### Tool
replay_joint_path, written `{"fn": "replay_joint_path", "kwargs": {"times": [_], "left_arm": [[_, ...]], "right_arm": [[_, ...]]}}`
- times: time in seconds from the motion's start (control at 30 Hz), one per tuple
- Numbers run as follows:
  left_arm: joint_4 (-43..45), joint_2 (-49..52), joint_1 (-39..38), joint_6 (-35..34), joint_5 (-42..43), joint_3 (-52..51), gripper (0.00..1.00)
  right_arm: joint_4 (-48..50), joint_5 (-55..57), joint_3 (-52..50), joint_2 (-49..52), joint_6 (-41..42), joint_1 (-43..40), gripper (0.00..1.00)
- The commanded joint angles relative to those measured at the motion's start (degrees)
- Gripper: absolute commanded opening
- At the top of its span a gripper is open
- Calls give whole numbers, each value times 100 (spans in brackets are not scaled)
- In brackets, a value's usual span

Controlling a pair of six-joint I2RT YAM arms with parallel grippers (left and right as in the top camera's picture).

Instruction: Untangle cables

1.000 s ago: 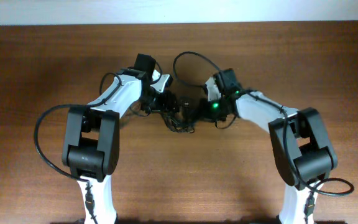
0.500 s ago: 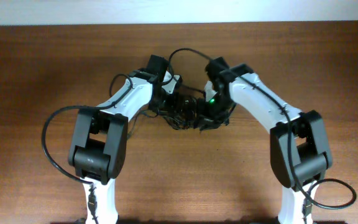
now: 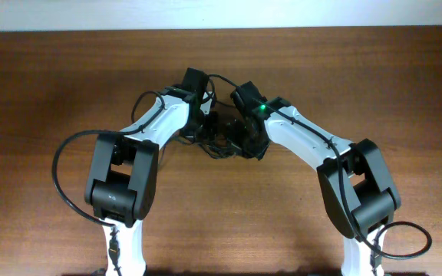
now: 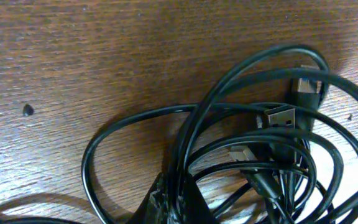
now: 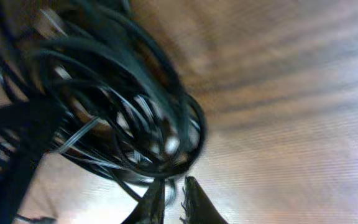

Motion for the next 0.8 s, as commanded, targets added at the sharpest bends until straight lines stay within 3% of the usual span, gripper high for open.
{"fn": "replay_joint_path", "kwargs": {"times": [0.0,0.2,0.3,0.37,0.43,0.53,0.77], "left_arm": [[-118,83,11,-24,70,-50,0],[-114,83,9,-11,72,-48,0],[-114,83,9,-11,70,-50,0],[-96,83,9,-11,70,-50,0],[-92,83,9,-11,70,-50,0],[-92,83,9,-11,70,-48,0],[-90,83,9,-11,70,-50,1]], "right_arm": [[435,188,-20,-24,59,-131,12],[1005,483,-20,-24,26,-219,18],[1032,765,-17,-24,-1121,-269,22],[1134,-254,28,-26,-2343,-404,28],[1545,-1408,52,-26,-2741,-557,31],[2345,-2551,52,-26,-2756,-721,33],[2166,-2503,50,-24,-2758,-636,37]]}}
